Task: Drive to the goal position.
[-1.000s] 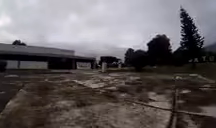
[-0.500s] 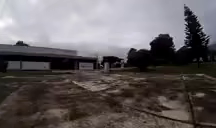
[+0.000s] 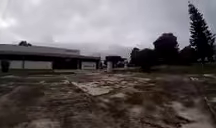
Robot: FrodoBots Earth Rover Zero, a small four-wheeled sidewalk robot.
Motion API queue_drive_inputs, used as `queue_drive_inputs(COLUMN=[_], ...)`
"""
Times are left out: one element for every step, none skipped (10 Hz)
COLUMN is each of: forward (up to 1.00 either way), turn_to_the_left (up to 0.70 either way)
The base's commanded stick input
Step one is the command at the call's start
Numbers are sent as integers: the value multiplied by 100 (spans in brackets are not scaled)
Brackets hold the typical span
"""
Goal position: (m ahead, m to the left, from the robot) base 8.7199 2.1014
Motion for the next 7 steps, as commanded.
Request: queue_drive_inputs(forward=[70,70,70,70,70,70,70], turn_to_the_left=[0,0,0,0,0,0,0])
